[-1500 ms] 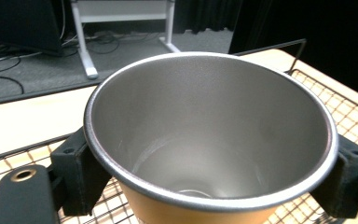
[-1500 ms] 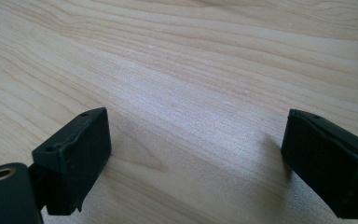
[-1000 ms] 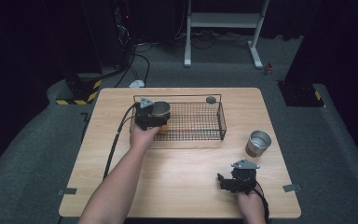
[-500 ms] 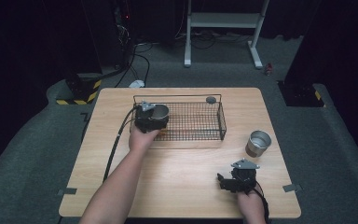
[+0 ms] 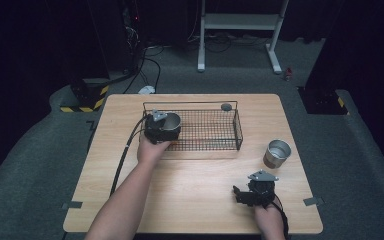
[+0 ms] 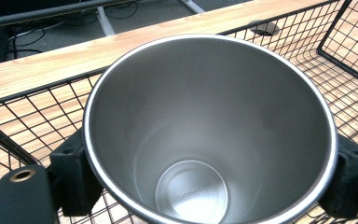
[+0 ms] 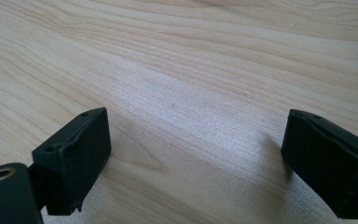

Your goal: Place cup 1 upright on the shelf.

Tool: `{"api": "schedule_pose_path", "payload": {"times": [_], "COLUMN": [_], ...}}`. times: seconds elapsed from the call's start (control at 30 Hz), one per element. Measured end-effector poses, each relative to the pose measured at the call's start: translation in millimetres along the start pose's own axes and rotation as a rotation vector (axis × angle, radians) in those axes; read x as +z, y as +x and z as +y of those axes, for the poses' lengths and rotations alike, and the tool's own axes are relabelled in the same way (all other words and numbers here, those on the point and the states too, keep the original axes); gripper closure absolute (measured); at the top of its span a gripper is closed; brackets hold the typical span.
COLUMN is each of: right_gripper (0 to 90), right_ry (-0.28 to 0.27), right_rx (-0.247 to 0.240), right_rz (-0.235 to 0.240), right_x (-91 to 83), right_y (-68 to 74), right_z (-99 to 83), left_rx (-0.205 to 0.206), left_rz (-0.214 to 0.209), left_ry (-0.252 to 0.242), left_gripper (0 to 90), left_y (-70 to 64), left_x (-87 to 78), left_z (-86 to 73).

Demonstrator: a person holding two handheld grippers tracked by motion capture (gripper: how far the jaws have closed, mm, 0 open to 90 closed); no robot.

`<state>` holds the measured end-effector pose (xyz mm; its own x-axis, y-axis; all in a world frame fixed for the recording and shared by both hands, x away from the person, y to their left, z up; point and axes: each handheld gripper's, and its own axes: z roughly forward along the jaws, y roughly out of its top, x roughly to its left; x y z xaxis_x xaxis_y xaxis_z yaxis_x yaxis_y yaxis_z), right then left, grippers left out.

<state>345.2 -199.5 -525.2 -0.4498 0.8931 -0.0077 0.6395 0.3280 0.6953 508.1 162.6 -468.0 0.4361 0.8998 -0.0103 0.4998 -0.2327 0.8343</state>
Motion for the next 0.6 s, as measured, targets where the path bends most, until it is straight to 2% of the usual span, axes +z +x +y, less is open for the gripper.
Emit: {"api": "schedule_pose_path", "payload": {"times": [0.13,0.2,0.23,0.33,0.37,0.4,0.47,0.6], "right_gripper": [8.2,8.2,8.2,8.2,8.2,8.2,8.2,8.2], "right_ry": [0.0,0.0,0.0,0.0,0.0,0.0,0.0,-0.001], "right_rx": [0.0,-0.001,-0.001,-0.001,0.001,0.001,0.0,-0.004], "right_rz": [0.0,0.0,0.0,0.001,0.0,0.0,0.0,0.003], "right_x": [0.0,0.0,0.0,0.0,0.1,0.1,0.1,0.6], "right_y": [0.0,0.0,0.0,-0.1,0.2,0.2,0.2,-0.1], "right_z": [0.0,0.0,0.0,0.0,0.1,0.1,0.1,0.5], "left_rx": [0.005,0.002,-0.011,-0.021,-0.017,-0.023,-0.011,-0.016], "left_rz": [0.017,0.012,0.002,0.017,0.03,0.03,0.023,0.01], "left_ry": [0.007,0.033,0.045,0.074,0.081,0.079,0.082,0.06], "left_gripper": [13.3,11.5,10.2,0.3,0.0,0.0,0.0,0.1], "left_y": [-1.3,-0.1,0.4,2.9,4.5,4.6,5.1,6.1], "left_x": [-0.8,-1.4,-1.0,0.1,-0.7,-1.5,-3.9,-9.0], "left_z": [0.5,1.4,1.2,0.7,0.5,0.2,0.8,3.9]}}
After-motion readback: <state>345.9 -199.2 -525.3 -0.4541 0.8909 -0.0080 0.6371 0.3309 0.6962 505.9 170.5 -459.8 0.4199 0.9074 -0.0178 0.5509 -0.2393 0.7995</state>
